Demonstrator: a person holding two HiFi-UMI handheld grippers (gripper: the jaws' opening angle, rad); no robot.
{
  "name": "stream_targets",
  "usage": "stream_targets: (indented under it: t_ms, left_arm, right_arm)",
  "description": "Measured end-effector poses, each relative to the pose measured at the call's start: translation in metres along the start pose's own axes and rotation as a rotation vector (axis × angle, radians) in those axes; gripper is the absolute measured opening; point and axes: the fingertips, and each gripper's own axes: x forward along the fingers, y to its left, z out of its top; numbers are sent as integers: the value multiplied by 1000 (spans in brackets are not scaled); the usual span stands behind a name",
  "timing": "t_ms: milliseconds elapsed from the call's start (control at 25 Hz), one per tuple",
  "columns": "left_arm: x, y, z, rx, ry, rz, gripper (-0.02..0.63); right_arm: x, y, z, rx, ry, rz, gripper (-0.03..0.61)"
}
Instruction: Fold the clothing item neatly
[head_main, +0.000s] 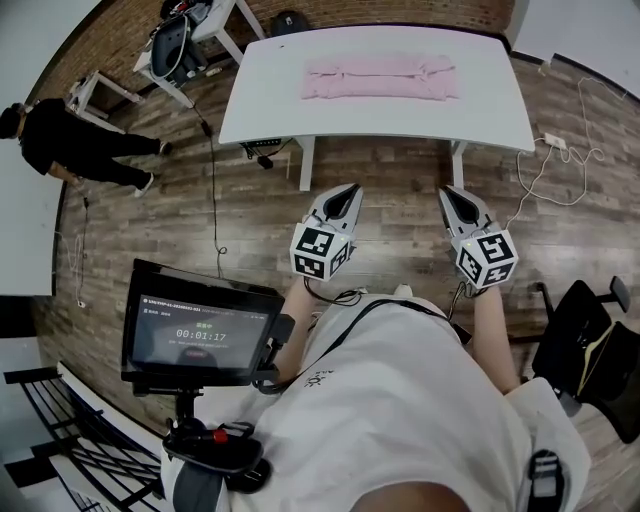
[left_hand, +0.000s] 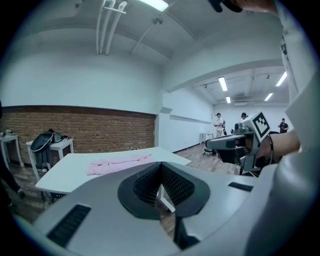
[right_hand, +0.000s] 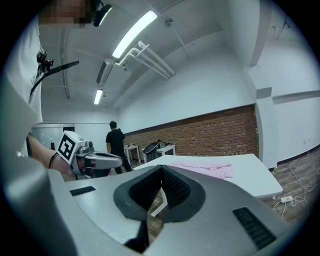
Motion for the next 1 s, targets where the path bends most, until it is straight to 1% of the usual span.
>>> stream_targets:
  t_ms: [200,480,800,1000]
  left_arm:
    - [-4,-1,-3,25,-10,-23,2]
    - [-4,-1,-1,38,-20,-41,0]
    - [-5,-6,-5,40,-30,-57,2]
    - [-7,-6,-5,40,-37,-56,2]
  right_arm:
    - [-10,4,1,-7,-33,-28,3]
    - [-28,-8,2,3,-67,-96,3]
    - [-40,-7,-3,0,-73,-124,2]
    - [-43,-9,2,-1,-85,-133,2]
